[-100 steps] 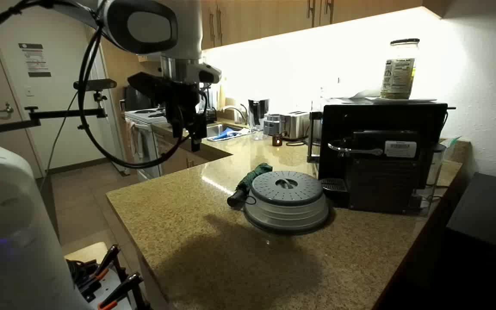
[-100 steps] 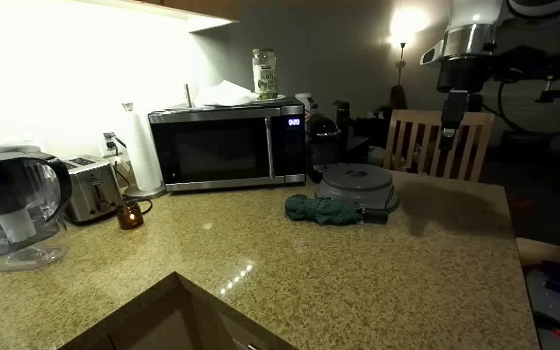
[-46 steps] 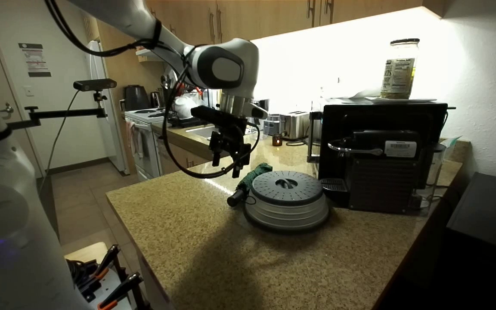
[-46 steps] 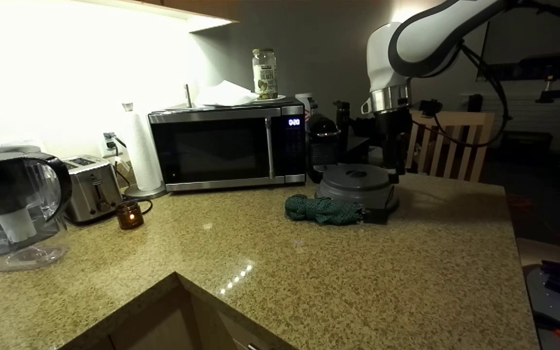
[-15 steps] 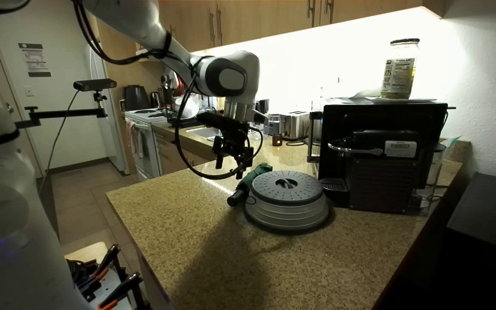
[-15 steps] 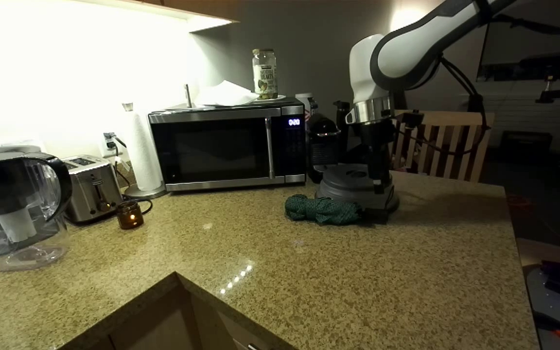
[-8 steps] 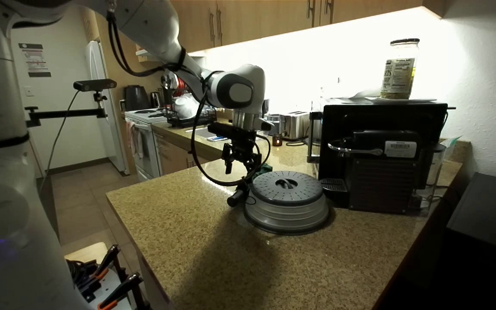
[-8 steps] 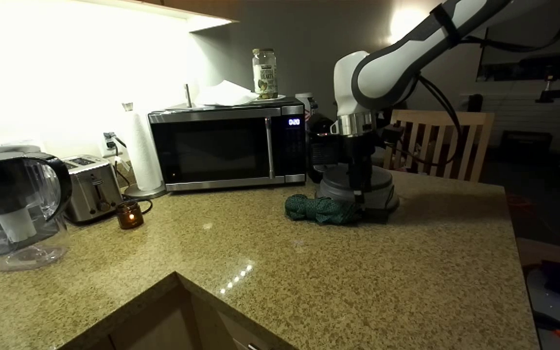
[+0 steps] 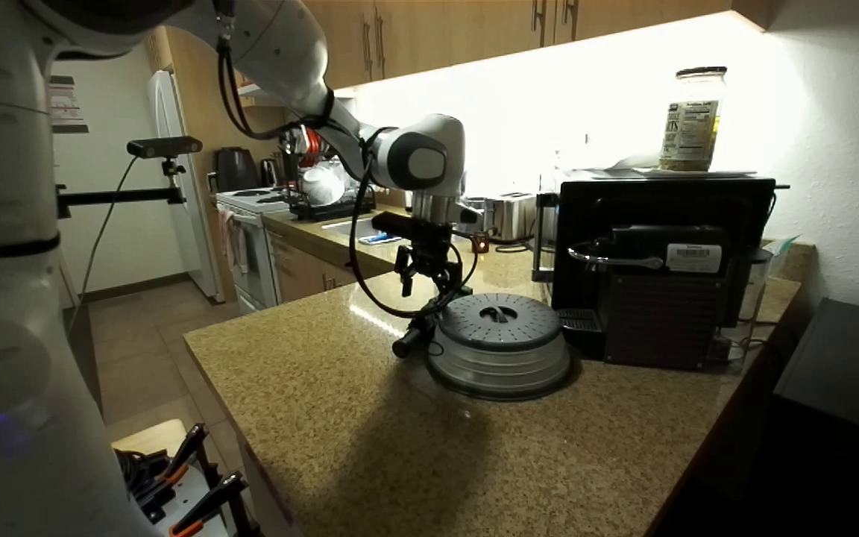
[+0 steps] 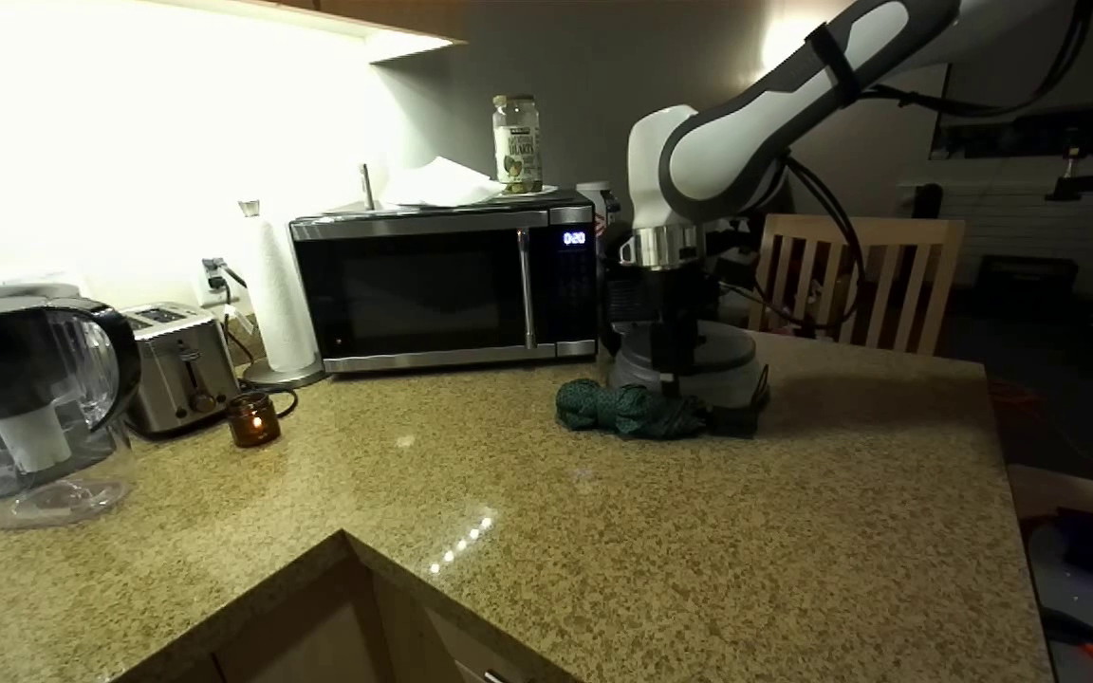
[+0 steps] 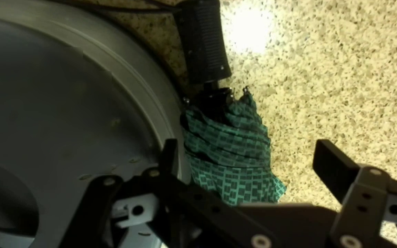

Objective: Move the umbrella

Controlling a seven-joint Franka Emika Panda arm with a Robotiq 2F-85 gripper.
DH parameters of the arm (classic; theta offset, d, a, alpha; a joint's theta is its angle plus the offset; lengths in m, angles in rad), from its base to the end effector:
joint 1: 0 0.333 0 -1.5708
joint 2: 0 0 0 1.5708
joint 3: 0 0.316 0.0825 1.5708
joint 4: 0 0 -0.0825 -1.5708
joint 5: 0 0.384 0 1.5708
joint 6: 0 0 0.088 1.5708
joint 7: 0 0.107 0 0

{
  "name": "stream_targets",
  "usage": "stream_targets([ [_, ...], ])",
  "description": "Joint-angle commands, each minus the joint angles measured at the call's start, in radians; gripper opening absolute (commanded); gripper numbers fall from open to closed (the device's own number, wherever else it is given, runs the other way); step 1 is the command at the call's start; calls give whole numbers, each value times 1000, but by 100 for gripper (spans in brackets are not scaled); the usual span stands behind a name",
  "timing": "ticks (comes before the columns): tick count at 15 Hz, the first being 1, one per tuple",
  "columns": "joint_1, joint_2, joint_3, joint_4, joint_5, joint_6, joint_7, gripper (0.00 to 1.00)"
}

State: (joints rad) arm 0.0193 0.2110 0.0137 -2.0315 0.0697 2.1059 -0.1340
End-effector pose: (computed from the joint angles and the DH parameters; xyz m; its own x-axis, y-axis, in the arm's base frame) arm 0.5710 0.0220 0.3324 0.9831 0.1307 -0.1283 0.1217 -0.9897 -0.0752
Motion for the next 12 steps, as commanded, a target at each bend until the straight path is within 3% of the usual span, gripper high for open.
stream_targets([
  [1,-7,65,1,45,-19,10,12,100],
  [12,-7,134,6,88,-3,-43,44,100],
])
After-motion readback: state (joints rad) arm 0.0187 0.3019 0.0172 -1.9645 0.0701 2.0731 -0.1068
